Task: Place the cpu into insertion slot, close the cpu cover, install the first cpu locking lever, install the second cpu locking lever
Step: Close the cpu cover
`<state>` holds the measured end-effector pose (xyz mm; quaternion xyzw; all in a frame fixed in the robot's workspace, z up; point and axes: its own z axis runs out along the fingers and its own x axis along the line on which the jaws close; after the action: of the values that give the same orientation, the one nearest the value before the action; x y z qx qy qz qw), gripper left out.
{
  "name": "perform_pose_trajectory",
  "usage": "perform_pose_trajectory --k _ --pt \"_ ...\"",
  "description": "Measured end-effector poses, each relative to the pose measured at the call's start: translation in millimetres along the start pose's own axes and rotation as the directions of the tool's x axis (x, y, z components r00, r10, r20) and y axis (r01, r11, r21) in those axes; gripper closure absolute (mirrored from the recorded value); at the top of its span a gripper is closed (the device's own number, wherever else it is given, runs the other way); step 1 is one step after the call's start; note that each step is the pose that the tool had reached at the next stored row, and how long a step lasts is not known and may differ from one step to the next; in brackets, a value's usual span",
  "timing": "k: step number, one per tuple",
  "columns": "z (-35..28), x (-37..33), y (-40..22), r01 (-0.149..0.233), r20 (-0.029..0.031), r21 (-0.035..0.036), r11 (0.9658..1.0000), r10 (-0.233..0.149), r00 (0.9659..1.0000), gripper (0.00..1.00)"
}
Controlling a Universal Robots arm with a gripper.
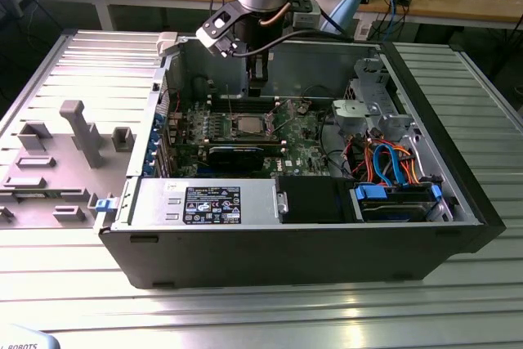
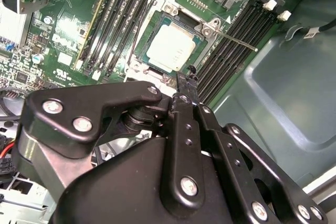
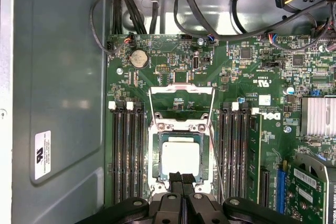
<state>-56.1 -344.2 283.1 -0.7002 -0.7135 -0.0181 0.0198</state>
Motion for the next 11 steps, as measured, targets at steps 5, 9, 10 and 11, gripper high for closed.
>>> perform_pose_trajectory --k 5,9,10,11 --pt "-0.5 0.0 0.7 0.0 0.0001 0.0001 1.0 0.0 1.0 0.89" --pt "-0.5 0.0 2.6 0.0 0.0002 0.0001 1.0 0.0 1.0 0.89" --pt "-0.5 0.0 3.1 0.0 0.0001 0.0 1.0 0.0 1.0 0.89" --pt "-0.5 0.0 3.8 0.0 0.0001 0.0001 1.0 0.0 1.0 0.89"
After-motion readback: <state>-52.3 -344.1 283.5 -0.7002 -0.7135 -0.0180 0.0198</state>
